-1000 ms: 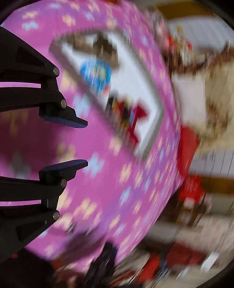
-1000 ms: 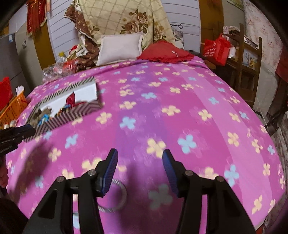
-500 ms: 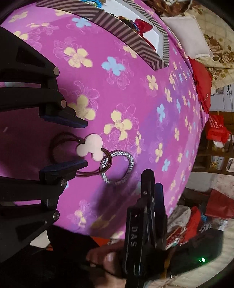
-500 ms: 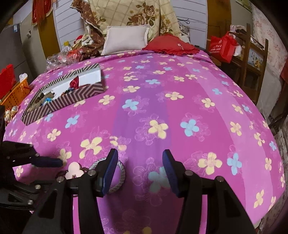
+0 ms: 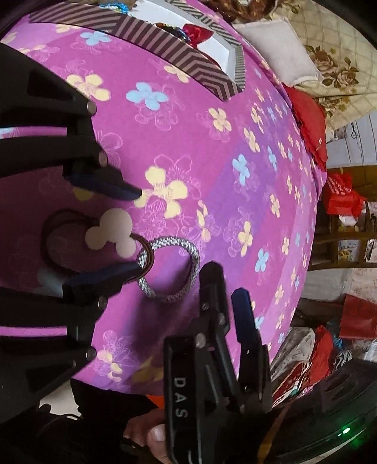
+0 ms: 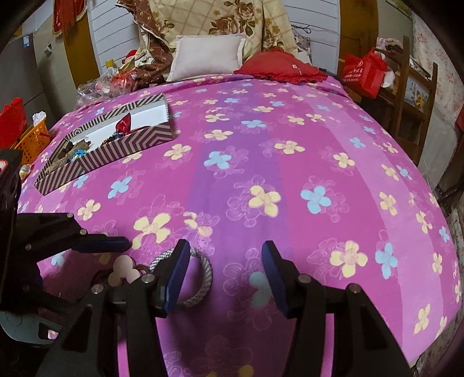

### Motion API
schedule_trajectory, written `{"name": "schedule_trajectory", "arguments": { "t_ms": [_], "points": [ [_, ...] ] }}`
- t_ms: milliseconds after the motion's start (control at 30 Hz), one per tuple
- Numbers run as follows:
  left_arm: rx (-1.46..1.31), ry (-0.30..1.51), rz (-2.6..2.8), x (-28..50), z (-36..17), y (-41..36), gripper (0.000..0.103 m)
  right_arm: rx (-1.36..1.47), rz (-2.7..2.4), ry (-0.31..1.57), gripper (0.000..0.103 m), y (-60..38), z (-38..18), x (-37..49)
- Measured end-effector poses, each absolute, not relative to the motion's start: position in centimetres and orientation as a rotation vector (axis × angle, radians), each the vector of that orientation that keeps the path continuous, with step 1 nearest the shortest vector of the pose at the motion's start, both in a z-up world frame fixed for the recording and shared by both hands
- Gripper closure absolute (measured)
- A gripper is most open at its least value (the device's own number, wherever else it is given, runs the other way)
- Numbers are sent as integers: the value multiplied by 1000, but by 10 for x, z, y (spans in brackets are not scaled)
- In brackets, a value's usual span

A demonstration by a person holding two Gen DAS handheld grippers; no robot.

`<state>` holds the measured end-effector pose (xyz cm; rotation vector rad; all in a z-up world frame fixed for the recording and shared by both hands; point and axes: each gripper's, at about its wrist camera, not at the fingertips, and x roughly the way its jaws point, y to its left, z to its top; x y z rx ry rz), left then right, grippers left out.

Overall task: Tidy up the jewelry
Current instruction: 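Grasp black hair tie with mouse charm with left gripper while right grasps silver bangle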

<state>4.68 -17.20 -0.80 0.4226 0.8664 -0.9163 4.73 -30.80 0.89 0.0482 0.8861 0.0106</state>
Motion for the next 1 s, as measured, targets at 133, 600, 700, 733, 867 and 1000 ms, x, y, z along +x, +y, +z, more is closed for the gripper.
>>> {"name": "schedule_trajectory", "arguments": {
  "t_ms": [133, 600, 700, 733, 867, 1000],
  "points": [
    [419, 874, -889, 50, -8, -163, 74, 46, 26, 888, 49, -308, 8, 45],
    [285, 952, -610, 94, -10, -99, 74, -95, 115, 944, 52, -278, -14, 49],
    [283, 955, -600, 95, -10, -98, 73, -114, 142, 930, 75, -274, -13, 46],
    [285, 955, -599, 95, -10, -99, 73, -123, 148, 928, 80, -271, -13, 46],
    [278, 957, -599, 95, -10, -99, 73, -102, 141, 931, 95, -275, -11, 47],
    [276, 953, -592, 94, -10, -99, 73, -63, 141, 933, 96, -278, -11, 48]
  ]
}}
